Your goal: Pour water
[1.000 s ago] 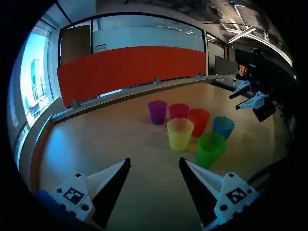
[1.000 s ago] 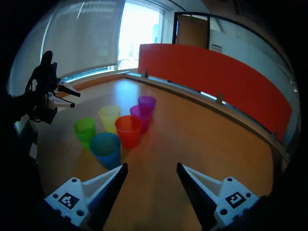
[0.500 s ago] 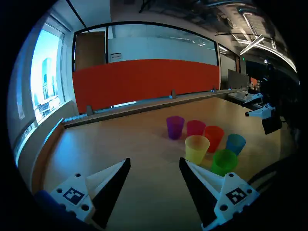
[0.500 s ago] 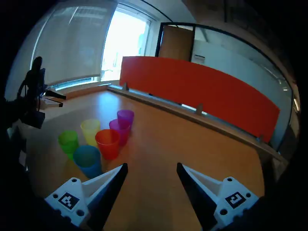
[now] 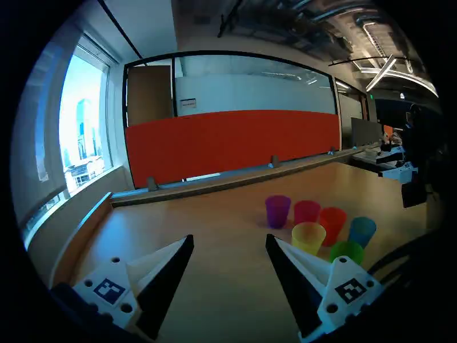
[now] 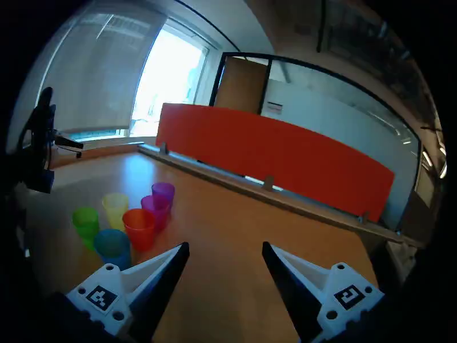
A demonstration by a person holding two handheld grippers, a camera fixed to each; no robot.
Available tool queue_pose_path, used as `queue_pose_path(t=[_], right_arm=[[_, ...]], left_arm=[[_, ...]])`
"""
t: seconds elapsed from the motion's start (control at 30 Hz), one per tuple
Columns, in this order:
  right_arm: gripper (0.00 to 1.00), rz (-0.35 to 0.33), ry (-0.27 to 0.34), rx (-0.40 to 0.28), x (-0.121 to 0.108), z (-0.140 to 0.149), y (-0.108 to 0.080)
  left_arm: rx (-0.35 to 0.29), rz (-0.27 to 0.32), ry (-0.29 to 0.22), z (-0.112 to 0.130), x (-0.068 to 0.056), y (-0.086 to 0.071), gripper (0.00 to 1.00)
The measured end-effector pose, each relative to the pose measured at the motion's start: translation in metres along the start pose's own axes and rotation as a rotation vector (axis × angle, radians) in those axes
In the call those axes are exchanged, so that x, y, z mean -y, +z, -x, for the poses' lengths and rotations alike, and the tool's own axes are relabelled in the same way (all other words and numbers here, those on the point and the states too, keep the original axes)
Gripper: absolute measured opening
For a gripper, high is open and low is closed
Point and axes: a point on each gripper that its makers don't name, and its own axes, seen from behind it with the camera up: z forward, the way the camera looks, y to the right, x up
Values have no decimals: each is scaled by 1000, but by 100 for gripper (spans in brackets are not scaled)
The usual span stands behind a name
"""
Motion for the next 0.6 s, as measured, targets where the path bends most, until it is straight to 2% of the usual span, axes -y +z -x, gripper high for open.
queue_pose_path(t=[0.2,0.6], right_arm=[[99,54,35,-49,-12,-9,-5],[99,154,106,-139,-29,-19,-13]], left_arm=[[-42,-38,-24,-10,5,-6,94],[-93,-60,-107,-14,-3,-12,93]])
